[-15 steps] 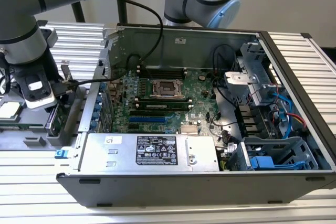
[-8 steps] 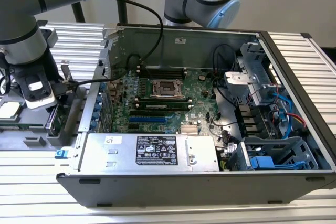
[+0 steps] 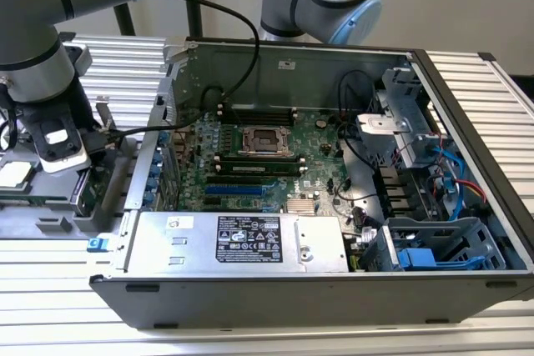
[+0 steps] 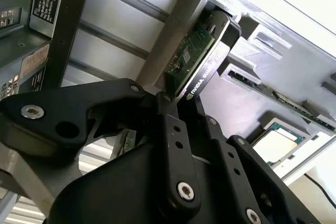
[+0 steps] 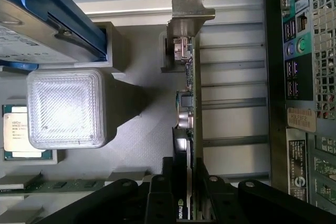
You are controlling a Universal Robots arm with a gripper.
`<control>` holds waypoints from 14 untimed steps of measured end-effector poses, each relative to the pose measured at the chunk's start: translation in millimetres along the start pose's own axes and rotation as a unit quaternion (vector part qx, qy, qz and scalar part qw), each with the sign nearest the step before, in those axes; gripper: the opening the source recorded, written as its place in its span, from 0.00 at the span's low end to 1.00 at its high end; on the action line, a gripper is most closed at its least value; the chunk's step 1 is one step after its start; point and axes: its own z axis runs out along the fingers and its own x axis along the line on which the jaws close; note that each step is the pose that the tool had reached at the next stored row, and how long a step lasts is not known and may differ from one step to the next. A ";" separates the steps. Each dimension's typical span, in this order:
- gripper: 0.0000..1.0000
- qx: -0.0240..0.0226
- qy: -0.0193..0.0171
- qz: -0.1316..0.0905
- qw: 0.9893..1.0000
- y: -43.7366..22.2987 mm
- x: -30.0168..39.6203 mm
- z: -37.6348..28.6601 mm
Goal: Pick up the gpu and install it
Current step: 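Pick up the gpu and move the gpu toward the slot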
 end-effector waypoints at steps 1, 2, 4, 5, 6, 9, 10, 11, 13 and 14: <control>0.00 0.000 0.000 0.000 1.000 0.0 0.0 0.1; 0.00 0.000 0.000 0.000 1.000 0.0 0.0 0.2; 0.00 0.000 0.000 0.000 1.000 0.0 0.0 0.2; 0.00 0.000 0.000 0.000 1.000 0.0 0.0 0.3; 0.00 0.000 0.000 0.000 1.000 0.0 0.0 0.3; 0.00 0.000 0.000 0.000 1.000 0.0 0.0 0.6; 0.00 0.000 0.000 0.000 1.000 0.0 0.0 0.6; 0.00 0.000 0.000 0.000 1.000 0.0 0.0 0.6; 0.00 0.000 0.000 0.000 1.000 0.0 0.0 0.7; 0.00 0.000 0.000 0.000 1.000 0.0 0.0 0.8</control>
